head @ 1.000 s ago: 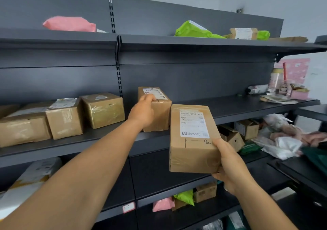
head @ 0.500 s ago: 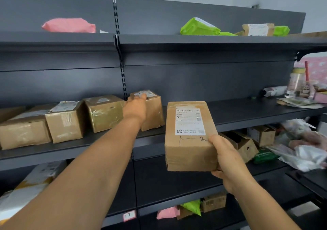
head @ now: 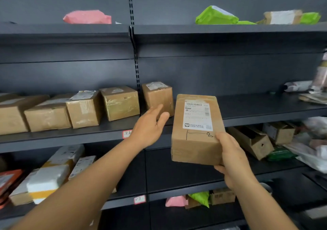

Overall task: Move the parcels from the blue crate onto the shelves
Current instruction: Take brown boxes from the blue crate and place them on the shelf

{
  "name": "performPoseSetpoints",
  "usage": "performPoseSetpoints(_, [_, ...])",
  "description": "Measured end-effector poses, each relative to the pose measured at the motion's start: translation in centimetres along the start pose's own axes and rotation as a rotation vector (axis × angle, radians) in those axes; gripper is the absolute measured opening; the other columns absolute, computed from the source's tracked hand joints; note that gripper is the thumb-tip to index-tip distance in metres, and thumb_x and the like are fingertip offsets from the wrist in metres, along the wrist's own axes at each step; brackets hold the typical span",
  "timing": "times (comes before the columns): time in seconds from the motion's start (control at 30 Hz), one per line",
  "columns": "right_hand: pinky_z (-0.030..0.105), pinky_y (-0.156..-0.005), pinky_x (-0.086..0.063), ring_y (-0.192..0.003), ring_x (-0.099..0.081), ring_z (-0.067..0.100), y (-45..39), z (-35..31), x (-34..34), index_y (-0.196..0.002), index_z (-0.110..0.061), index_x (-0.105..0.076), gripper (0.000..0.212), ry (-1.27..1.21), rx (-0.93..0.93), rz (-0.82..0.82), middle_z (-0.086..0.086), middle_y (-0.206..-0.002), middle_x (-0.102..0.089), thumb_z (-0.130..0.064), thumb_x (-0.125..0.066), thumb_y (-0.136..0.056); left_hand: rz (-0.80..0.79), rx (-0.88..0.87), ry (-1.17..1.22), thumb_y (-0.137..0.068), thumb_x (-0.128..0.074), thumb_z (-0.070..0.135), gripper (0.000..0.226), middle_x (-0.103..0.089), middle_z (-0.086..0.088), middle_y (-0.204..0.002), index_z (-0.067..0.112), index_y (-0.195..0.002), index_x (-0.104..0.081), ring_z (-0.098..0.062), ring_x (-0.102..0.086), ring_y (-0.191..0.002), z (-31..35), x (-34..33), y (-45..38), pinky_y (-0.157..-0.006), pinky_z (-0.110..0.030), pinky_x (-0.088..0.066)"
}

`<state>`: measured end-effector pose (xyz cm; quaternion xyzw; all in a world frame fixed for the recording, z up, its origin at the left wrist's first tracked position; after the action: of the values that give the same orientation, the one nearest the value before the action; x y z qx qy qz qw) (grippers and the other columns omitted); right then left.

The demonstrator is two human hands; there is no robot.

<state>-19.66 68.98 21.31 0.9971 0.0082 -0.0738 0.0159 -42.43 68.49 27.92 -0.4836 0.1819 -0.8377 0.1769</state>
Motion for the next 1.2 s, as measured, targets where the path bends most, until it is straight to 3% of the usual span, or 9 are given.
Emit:
performPoseSetpoints(0.13, [0.042, -0.086, -0.047, -0.103, -0.053, 0.017, 2.0, 0.5, -1.2, -0.092, -0.045, -0.058, 0.009, 0.012, 0.012, -0.009, -0.009, -0.109, -0.057, -0.048, -0.053, -0.086, -0.107, -0.062, 0.091, -0.090, -0.034, 0.058, 0.072, -0.023, 0.012, -0.156, 0.024, -0.152, -0.021, -0.002, -0.018, -0.142, 1.0, 0.3, 5.4, -0.106, -0.012, -0.013])
performPoseSetpoints(0.23, [0.039, -0.084, -0.048, -0.103, -0.053, 0.014, 4.0, 1.2, -2.3, -0.097, -0.045, -0.059, 0.012, 0.033, 0.048, -0.008, -0.010, -0.108, -0.058, -0.047, -0.052, -0.087, -0.124, -0.085, 0.154, -0.090, -0.054, 0.050, 0.071, -0.027, 0.026, -0.144, 0.034, -0.150, -0.018, 0.008, -0.023, -0.130, 0.9, 0.9, 8.7, -0.101, -0.009, -0.019])
performPoseSetpoints(0.37, [0.040, -0.087, -0.049, -0.104, -0.056, 0.014, 7.2, 2.8, -3.9, -0.108, -0.044, -0.059, 0.024, 0.064, 0.073, -0.018, -0.010, -0.109, -0.061, -0.050, -0.053, -0.086, -0.072, 0.003, 0.254, -0.087, -0.064, 0.040, 0.077, -0.039, 0.016, -0.147, 0.032, -0.151, -0.023, -0.004, -0.040, -0.131, -1.1, 1.8, 12.7, -0.109, -0.030, -0.037])
performPoseSetpoints(0.47, [0.047, -0.090, -0.052, -0.106, -0.057, 0.017, 10.1, 4.3, -5.2, -0.107, -0.043, -0.061, 0.027, 0.070, 0.049, -0.023, -0.007, -0.110, -0.062, -0.053, -0.057, -0.081, -0.070, 0.047, 0.296, -0.085, -0.066, 0.039, 0.078, -0.043, 0.015, -0.145, 0.031, -0.151, -0.026, -0.004, -0.045, -0.128, -2.8, 2.6, 16.0, -0.107, -0.037, -0.042])
performPoseSetpoints(0.57, [0.047, -0.091, -0.053, -0.104, -0.058, 0.018, 13.0, 5.9, -6.5, -0.101, -0.041, -0.062, 0.018, 0.047, 0.001, -0.041, -0.005, -0.109, -0.062, -0.046, -0.059, -0.084, -0.067, 0.085, 0.351, -0.086, -0.067, 0.036, 0.076, -0.044, 0.016, -0.142, 0.031, -0.150, -0.027, -0.004, -0.046, -0.127, -4.3, 3.8, 19.5, -0.106, -0.037, -0.044])
performPoseSetpoints(0.7, [0.038, -0.075, -0.057, -0.105, -0.058, 0.018, 16.9, 8.2, -8.1, -0.105, -0.041, -0.059, 0.019, 0.079, -0.048, -0.072, -0.005, -0.111, -0.062, -0.045, -0.058, -0.087, -0.099, 0.137, 0.441, -0.088, -0.066, 0.029, 0.066, -0.049, 0.020, -0.134, 0.037, -0.144, -0.032, 0.001, -0.049, -0.120, -5.6, 5.1, 24.3, -0.101, -0.029, -0.047])
performPoseSetpoints(0.83, [0.043, -0.089, -0.051, -0.105, -0.057, 0.018, 20.0, 11.2, -9.1, -0.098, -0.042, -0.062, 0.015, 0.113, -0.111, -0.057, -0.007, -0.110, -0.063, -0.047, -0.059, -0.084, -0.128, 0.217, 0.433, -0.087, -0.065, 0.033, 0.070, -0.048, 0.016, -0.140, 0.036, -0.147, -0.029, -0.003, -0.048, -0.124, -7.5, 5.3, 28.6, -0.101, -0.031, -0.047])
performPoseSetpoints(1.0, [0.041, -0.084, -0.050, -0.102, -0.055, 0.018, 22.9, 16.2, -10.2, -0.090, -0.039, -0.065, 0.008, 0.169, -0.201, -0.096, -0.005, -0.111, -0.060, -0.044, -0.059, -0.085, -0.171, 0.336, 0.436, -0.086, -0.068, 0.032, 0.076, -0.047, 0.016, -0.139, 0.036, -0.149, -0.026, -0.005, -0.049, -0.123, -10.6, 4.4, 33.7, -0.102, -0.034, -0.048])
performPoseSetpoints(1.2, [0.043, -0.084, -0.050, -0.100, -0.054, 0.019, 24.0, 23.2, -11.1, -0.090, -0.043, -0.059, 0.005, 0.256, -0.367, -0.140, -0.007, -0.107, -0.059, -0.046, -0.057, -0.087, -0.261, 0.469, 0.434, -0.087, -0.067, 0.033, 0.066, -0.053, 0.019, -0.132, 0.038, -0.144, -0.033, -0.003, -0.053, -0.115, -14.6, 1.2, 38.1, -0.097, -0.032, -0.051])
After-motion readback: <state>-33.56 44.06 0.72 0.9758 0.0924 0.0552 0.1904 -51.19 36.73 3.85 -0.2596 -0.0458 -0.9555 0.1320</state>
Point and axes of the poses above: each hand's wrist, its own y-axis away from the middle knuckle, its own x-axis out of the back of the hand, z = x × y, the point moved 4 cm from there along -y, towards the middle knuckle
